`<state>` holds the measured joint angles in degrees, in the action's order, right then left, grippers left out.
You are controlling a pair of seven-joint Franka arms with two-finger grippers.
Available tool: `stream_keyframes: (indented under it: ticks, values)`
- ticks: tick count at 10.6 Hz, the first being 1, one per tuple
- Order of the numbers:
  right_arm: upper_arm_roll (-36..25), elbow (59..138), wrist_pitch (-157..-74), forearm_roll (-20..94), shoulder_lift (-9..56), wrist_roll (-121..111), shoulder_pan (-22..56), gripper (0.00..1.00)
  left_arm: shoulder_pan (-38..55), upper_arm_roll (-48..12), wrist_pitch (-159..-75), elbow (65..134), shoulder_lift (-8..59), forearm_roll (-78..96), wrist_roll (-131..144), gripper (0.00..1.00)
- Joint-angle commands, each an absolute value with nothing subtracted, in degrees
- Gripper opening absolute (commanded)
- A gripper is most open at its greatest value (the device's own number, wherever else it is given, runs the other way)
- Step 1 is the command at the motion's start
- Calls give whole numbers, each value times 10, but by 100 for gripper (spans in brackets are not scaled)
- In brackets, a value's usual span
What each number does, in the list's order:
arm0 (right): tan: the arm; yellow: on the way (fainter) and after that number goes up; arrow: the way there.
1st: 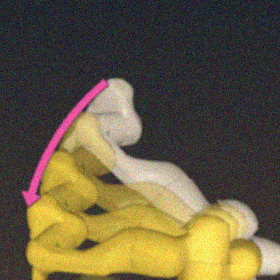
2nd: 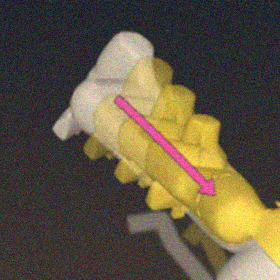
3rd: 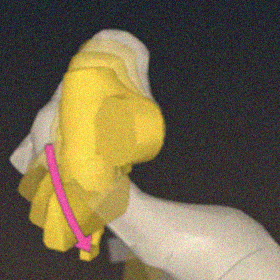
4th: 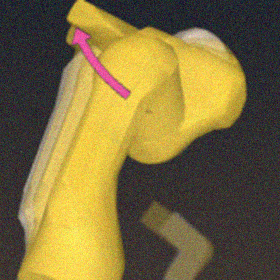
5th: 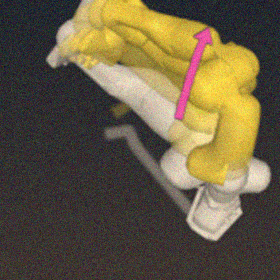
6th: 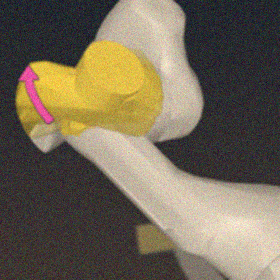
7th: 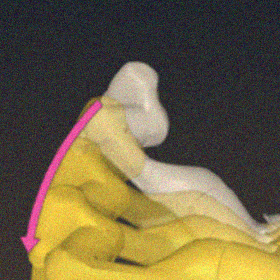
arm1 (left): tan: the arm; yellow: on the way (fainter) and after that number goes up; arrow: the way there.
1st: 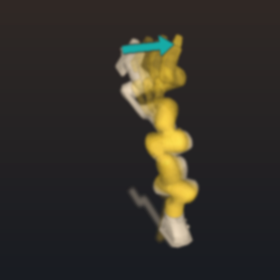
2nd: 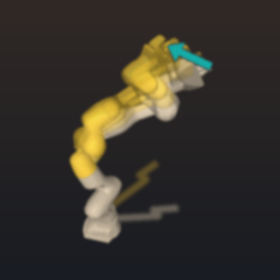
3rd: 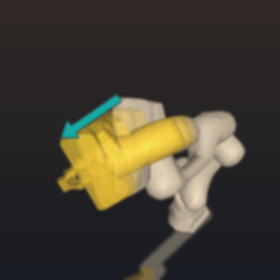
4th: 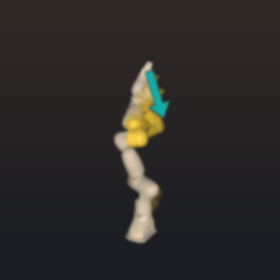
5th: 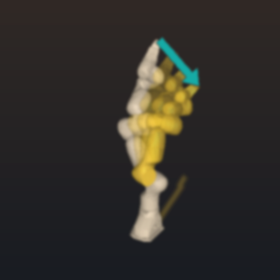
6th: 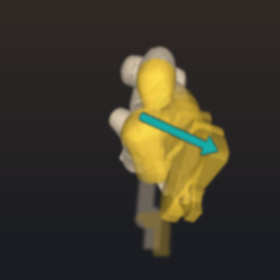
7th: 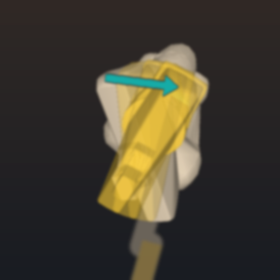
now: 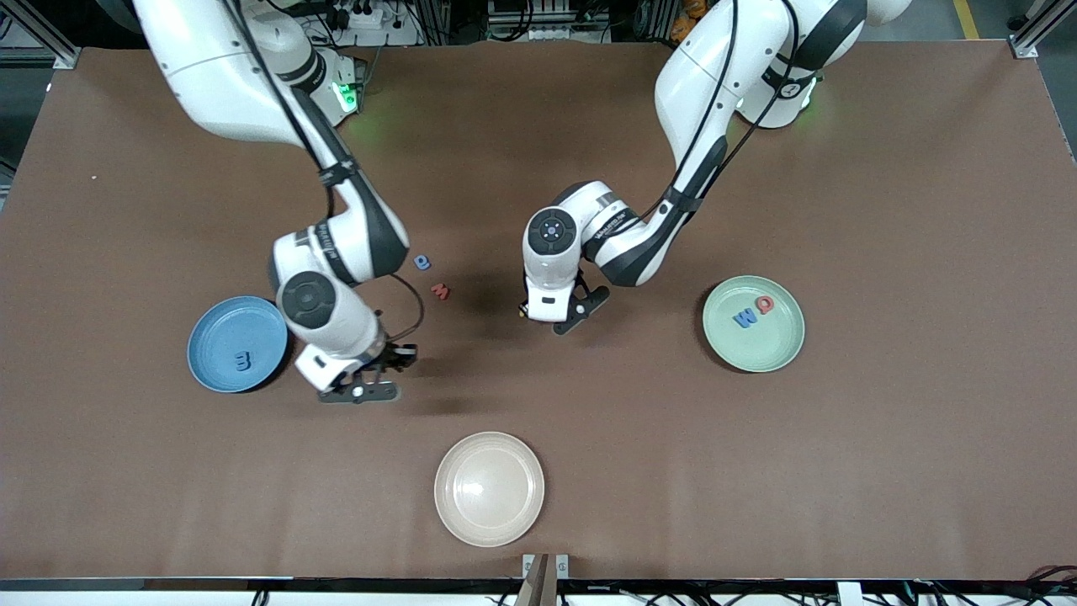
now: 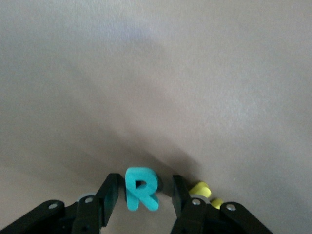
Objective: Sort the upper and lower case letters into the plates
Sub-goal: 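Place the u on the blue plate while the left gripper carries R, then release the R on the green plate while the right gripper reaches w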
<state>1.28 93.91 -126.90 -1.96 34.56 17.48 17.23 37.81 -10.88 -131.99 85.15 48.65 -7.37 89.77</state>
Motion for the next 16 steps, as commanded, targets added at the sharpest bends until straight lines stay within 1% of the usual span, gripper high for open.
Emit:
stream_keyframes:
  ticks: [1,3,4,5,6,7,8,9,10,14,15,16]
  values:
    - [8,954,-1229,-53,327,143,124,0,390,-105,-1317,846,498,-61,904,52]
    - [-3,975,-1223,-124,323,120,85,0,390,-104,-1317,847,500,-63,897,50]
    - [-3,987,-1224,-151,318,109,67,0,389,-104,-1317,847,499,-64,896,36]
    - [-3,1004,-1234,-164,308,79,49,0,387,-103,-1317,846,499,-65,890,12]
    - [-2,1019,-1244,-164,298,42,24,0,384,-103,-1315,846,495,-63,869,0]
    - [-2,1033,-1258,-164,292,13,9,0,373,-103,-1308,846,488,-57,836,0]
    - [-2,1041,-1269,-164,290,-5,-7,0,344,-112,-1281,844,484,-56,791,0]
    - [-1,1045,-1277,-164,289,-7,-14,25,311,-128,-1248,843,477,-41,734,0]
    - [-1,1048,-1279,-164,289,-7,-14,99,281,-139,-1208,843,464,-21,683,0]
    - [2,1056,-1277,-158,281,1,-11,100,201,-139,-1036,858,389,-19,444,0]
    - [3,1057,-1276,-152,280,3,-10,100,183,-138,-1017,889,360,-26,398,0]
    - [6,1057,-1274,-129,278,9,-8,100,158,-138,-1018,946,313,-26,341,0]
